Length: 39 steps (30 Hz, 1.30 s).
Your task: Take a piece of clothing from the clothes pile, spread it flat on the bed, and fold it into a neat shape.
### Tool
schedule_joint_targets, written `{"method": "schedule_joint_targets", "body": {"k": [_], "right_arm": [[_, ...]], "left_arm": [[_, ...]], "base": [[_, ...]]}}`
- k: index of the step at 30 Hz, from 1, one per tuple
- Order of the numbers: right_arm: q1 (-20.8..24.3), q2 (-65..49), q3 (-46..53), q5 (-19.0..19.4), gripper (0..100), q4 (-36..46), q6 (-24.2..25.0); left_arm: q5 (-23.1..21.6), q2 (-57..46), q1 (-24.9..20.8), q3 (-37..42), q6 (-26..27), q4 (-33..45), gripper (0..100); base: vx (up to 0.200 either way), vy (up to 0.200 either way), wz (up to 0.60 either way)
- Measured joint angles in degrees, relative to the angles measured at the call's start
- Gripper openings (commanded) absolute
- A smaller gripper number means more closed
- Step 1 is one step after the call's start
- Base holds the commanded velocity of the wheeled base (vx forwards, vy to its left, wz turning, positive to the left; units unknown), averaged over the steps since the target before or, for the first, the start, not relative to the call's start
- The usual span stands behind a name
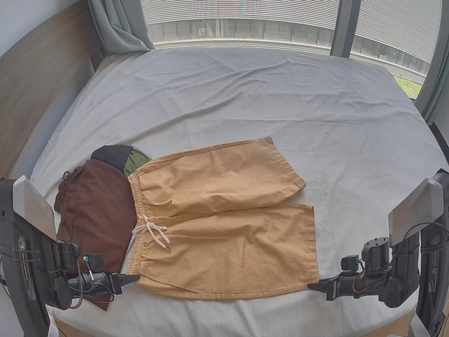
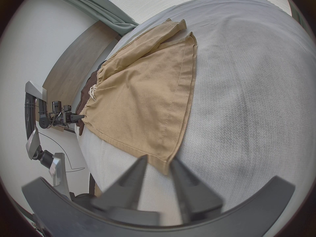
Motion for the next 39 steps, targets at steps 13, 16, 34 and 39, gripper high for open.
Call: {"method": "schedule_joint_targets", "body": {"k": [13,16,34,39], "right_arm": [[0.1,0.0,-0.9,0.1,100,-0.1,0.2],[0.2,0.1,-1.0,0.1,100,-0.1,0.2],[0.2,0.5,-1.4,0.1,100,-0.1,0.2],[0.3,0.6,-1.8,0.2,100,-0.1,0.2]], "left_arm": [[-0.1,0.3,-0.5,-1.5,-0.4,0.0,100],[-0.2,0.5,-0.5,-1.7,-0.3,0.0,100],[-0.2,1.9,-0.6,-2.1,-0.3,0.0,0],[-0.3,2.0,-0.6,-2.2,-0.2,0.0,0]], "base": [[0.000,0.000,0.00],[0.000,0.000,0.00],[0.000,0.000,0.00],[0.000,0.000,0.00]]}}
